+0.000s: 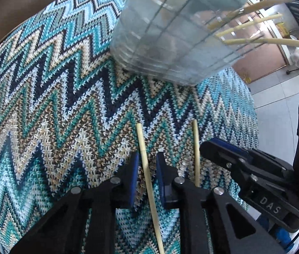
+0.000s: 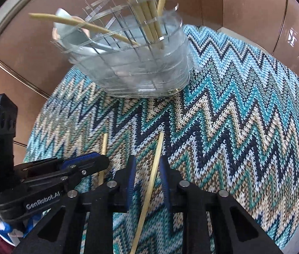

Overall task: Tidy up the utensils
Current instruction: 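Grasp a chopstick with the left tool while the right tool grasps the other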

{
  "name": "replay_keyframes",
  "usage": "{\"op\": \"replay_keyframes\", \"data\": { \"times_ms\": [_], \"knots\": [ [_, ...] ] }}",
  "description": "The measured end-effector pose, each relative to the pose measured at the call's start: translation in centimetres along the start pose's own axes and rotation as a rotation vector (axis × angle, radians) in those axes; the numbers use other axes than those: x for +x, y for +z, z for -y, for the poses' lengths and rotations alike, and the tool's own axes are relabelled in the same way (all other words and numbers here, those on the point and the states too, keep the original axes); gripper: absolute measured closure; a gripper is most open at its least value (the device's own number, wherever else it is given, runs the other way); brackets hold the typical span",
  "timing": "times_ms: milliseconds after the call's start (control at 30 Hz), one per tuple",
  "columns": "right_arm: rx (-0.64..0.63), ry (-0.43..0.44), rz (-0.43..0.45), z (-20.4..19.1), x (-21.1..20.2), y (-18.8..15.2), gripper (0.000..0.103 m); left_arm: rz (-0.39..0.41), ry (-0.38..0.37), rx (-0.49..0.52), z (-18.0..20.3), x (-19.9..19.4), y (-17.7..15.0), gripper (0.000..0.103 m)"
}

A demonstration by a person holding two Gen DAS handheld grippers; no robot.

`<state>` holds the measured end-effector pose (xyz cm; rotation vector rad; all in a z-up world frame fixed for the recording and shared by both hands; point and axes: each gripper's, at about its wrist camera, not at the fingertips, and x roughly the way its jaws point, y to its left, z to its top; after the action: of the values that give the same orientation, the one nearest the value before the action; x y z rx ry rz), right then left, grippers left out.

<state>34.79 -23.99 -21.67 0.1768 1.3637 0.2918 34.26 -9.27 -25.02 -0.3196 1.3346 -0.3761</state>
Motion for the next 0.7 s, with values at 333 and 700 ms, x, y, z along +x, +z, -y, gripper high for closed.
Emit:
{"op": "replay_keyframes", "data": {
  "times_ms": [333, 700],
  "knots": [
    [0.007, -0.004, -0.039, 0.7, 3.1, 0.7, 0.095, 0.0, 0.061, 0.001, 1.1, 1.1, 1.0, 0.097],
    [-0.011, 0.087, 0.182, 2.0, -6.7, -3.0, 0.097, 0.166, -0.011, 0.02, 2.2, -4.1, -1.7, 0.098]
  ]
}}
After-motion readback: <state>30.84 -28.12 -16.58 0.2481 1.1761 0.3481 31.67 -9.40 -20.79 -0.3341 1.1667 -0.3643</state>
